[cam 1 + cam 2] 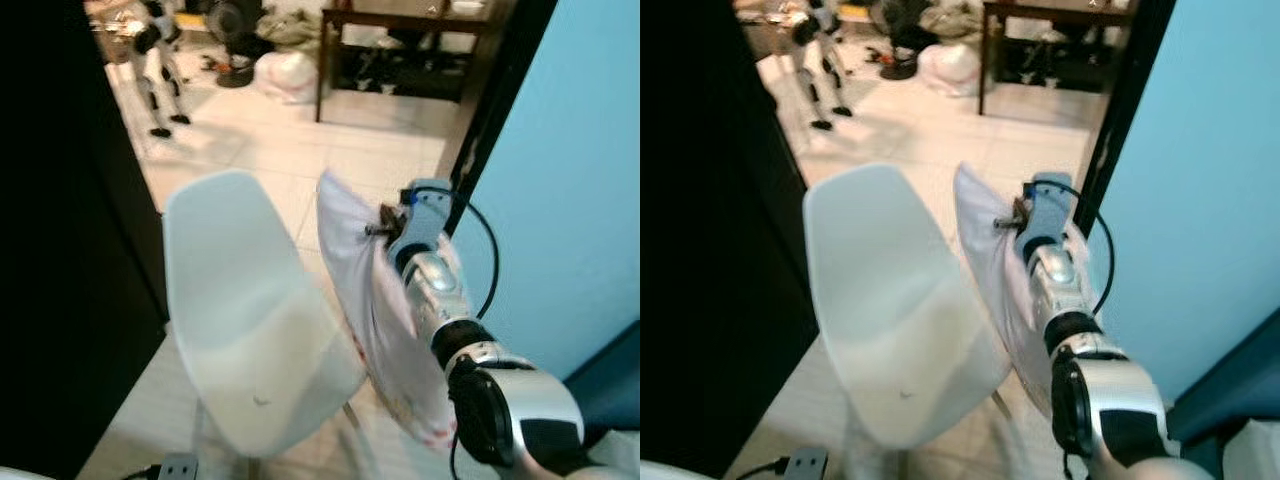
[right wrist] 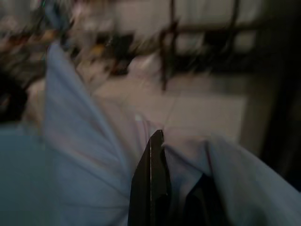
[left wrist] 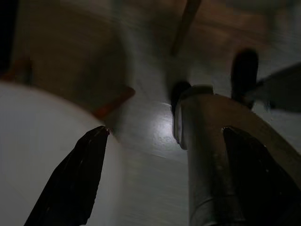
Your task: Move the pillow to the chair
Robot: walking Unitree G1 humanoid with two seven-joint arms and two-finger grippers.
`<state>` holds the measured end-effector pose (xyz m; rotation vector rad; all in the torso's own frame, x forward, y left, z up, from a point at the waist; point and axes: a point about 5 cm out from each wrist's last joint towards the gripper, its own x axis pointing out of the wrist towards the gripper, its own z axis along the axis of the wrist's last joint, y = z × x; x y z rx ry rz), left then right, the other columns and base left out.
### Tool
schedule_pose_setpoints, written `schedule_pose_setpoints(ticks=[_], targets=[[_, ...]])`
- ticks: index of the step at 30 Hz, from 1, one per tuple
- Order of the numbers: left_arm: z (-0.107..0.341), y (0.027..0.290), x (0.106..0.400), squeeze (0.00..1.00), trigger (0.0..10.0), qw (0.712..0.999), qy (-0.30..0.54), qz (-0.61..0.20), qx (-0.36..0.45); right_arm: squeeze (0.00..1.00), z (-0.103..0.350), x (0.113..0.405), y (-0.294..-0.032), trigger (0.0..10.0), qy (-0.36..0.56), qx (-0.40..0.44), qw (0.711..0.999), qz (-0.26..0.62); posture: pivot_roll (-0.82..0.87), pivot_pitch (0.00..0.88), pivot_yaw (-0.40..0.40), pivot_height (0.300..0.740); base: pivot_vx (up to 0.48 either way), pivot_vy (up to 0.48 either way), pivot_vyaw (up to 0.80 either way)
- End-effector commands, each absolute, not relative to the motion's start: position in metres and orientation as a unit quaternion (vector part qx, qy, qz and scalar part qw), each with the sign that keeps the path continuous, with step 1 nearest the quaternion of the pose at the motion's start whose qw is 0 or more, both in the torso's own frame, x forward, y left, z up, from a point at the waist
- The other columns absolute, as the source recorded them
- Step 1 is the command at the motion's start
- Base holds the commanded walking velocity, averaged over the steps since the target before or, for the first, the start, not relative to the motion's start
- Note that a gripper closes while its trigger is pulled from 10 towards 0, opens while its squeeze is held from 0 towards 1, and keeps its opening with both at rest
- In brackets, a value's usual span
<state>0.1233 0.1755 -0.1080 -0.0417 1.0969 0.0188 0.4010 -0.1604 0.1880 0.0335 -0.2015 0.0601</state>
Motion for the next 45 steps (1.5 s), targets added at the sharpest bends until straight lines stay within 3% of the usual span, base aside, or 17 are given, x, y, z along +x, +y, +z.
schedule_pose_setpoints(ticks=[1, 10, 16, 18, 25, 45], targets=[[-0.113, 0.171, 0.11, 0.0, 10.0, 0.837, 0.546, 0.002, -0.026, 0.0, 0.242, 0.404, -0.147, 10.0, -0.222, -0.009, 0.974, 0.052, -0.02, 0.046, -0.034, 0.74, 0.48, 0.0, 0.0], [-0.113, 0.17, 0.109, 0.0, 10.0, 0.837, 0.546, 0.003, -0.03, 0.0, 0.251, 0.401, -0.107, 10.0, -0.253, -0.021, 0.957, 0.143, -0.01, 0.039, -0.043, 0.74, 0.059, 0.0, 0.0], [-0.114, 0.169, 0.107, 0.0, 10.0, 0.835, 0.549, -0.006, -0.031, 0.0, 0.208, 0.377, -0.037, 10.0, -0.187, -0.005, 0.916, 0.355, -0.02, 0.039, -0.043, 0.74, 0.0, -0.167, 0.0], [-0.114, 0.169, 0.106, 0.0, 10.0, 0.834, 0.551, -0.007, -0.03, 0.0, 0.192, 0.371, -0.026, 10.0, -0.157, -0.025, 0.91, 0.384, -0.02, 0.04, -0.043, 0.74, 0.0, -0.433, 0.0], [-0.114, 0.168, 0.106, 0.0, 10.0, 0.834, 0.55, 0.002, -0.043, 0.0, 0.157, 0.37, -0.028, 10.0, -0.061, -0.064, 0.928, 0.361, -0.02, 0.047, -0.045, 0.74, 0.0, -0.216, 0.0], [-0.114, 0.163, 0.106, 0.0, 10.0, 0.834, 0.55, 0.0, -0.044, 0.0, 0.114, 0.353, -0.023, 10.0, 0.036, -0.022, 0.921, 0.388, -0.02, 0.053, -0.054, 0.74, 0.0, 0.0, 0.0]])
